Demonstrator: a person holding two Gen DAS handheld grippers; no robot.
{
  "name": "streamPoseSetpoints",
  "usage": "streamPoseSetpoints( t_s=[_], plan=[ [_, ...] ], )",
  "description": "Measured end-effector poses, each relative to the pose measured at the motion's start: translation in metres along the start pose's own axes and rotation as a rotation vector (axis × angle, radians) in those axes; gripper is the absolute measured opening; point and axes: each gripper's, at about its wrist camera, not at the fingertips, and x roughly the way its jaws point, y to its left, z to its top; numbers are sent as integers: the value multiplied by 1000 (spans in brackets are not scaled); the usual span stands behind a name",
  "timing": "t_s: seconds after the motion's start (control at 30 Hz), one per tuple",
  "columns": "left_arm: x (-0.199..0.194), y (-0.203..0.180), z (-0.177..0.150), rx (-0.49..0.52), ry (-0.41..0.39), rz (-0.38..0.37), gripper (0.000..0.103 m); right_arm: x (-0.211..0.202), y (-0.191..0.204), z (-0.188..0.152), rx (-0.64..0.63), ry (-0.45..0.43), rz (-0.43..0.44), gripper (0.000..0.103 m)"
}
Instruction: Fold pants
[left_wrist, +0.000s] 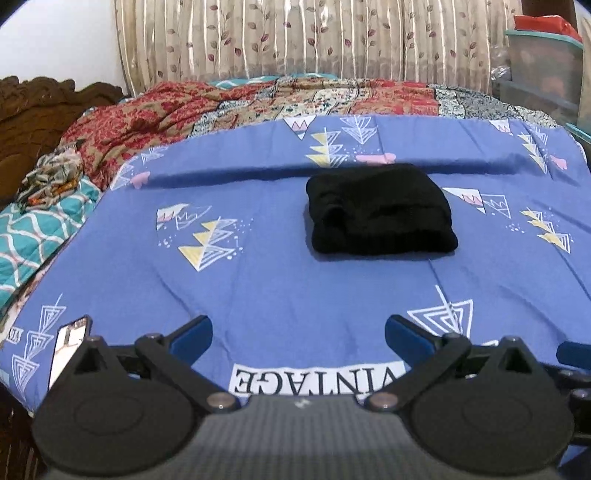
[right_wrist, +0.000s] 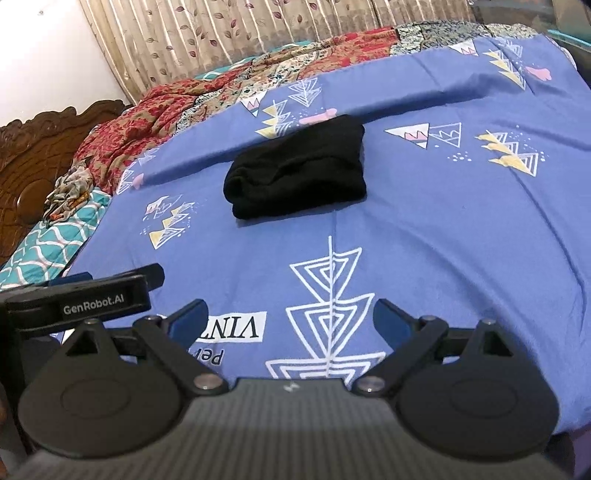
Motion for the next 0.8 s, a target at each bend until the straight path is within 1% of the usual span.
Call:
streamPoseSetpoints(
  t_s=[0.13, 0.37, 0.63, 0.8],
  plan=[
    [1, 0, -3, 3, 15, 1, 103, 1, -2, -2, 21, 11, -1, 98],
    [5, 2, -7, -18, 53, -49, 103, 1, -4, -5, 45, 32, -4, 98],
    [17, 3, -13, -60, 135, -103, 103, 0, -5, -6, 46, 35, -25, 98],
    [23, 4, -16, -69, 164, -128, 103, 1, -8, -8, 59, 48, -38, 98]
  ],
)
